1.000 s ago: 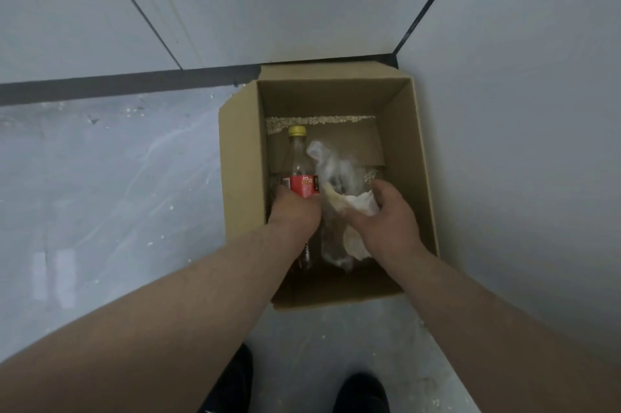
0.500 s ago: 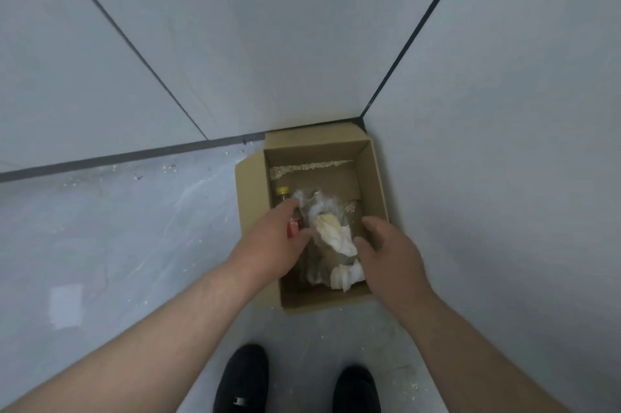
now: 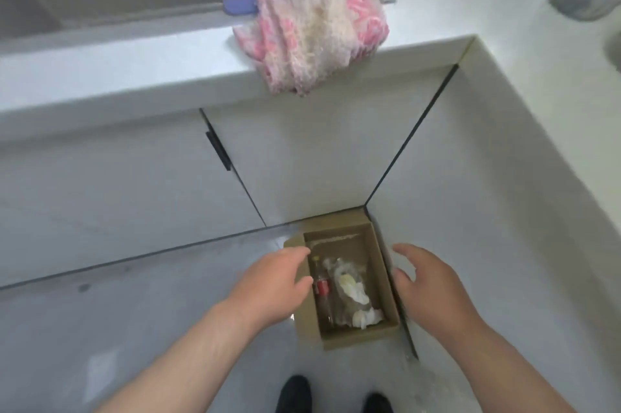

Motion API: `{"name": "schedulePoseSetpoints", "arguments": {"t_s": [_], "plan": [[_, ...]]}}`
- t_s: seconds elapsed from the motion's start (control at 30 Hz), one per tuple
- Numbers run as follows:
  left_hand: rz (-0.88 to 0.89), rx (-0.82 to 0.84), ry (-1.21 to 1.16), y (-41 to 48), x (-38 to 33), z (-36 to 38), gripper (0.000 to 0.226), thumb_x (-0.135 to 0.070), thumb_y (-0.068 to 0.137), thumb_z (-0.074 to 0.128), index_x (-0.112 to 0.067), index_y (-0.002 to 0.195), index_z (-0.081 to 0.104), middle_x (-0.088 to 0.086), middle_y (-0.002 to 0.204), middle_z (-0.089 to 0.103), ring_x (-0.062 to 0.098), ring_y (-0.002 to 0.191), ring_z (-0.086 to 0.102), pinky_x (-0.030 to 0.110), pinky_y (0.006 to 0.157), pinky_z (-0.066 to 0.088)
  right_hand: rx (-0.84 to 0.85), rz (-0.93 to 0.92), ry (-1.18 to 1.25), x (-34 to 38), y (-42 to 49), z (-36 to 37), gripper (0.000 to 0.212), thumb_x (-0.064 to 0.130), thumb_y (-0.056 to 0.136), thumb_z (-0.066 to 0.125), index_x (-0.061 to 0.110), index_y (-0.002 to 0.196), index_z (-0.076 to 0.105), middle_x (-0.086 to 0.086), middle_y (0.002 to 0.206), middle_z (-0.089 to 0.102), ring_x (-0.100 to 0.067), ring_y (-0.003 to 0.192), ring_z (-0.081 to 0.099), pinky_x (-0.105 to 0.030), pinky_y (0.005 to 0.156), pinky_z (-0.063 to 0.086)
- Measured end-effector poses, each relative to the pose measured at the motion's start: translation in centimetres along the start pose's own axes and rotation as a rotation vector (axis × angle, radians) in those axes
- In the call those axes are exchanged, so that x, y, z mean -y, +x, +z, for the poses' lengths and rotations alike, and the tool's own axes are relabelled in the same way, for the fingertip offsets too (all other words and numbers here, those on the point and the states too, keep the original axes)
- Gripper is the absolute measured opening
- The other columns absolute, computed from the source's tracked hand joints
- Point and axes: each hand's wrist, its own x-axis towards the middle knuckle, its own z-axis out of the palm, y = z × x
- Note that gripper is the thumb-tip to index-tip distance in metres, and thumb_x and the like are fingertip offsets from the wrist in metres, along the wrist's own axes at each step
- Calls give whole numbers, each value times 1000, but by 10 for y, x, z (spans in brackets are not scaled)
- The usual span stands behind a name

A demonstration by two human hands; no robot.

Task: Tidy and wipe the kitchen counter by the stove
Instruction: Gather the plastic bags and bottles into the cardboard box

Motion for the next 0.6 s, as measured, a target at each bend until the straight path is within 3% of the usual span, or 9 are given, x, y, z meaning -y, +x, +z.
{"name": "schedulePoseSetpoints", "arguments": {"t_s": [0.23, 0.37, 0.6], "plan": [[132, -17, -6, -95, -42, -87, 48, -38, 95, 50, -30, 142, 44, -11, 149, 44, 11, 137, 40, 34, 112, 35, -27, -21, -6, 66, -106, -77, 41, 18, 97, 56, 22, 137, 54, 5, 138, 56, -12, 127, 50, -14, 96, 28], [189, -40, -6, -148, -68, -121, 47, -37, 95, 52, -29, 141, 46, -11, 147, 46, 9, 135, 41, 29, 110, 35, -26, -15, 22, 89, -167, -111, 38, 18, 99, 52, 22, 136, 53, 5, 135, 56, -12, 124, 50, -18, 95, 33], [315, -31, 110, -226, -97, -145, 46, -40, 96, 51, -32, 141, 46, -16, 146, 46, 4, 134, 42, 24, 108, 34, -70, 62, 4, 84, -265, -162, 43, 29, 100, 48, 31, 144, 43, 12, 150, 42, -10, 136, 40, -26, 111, 31]]}}
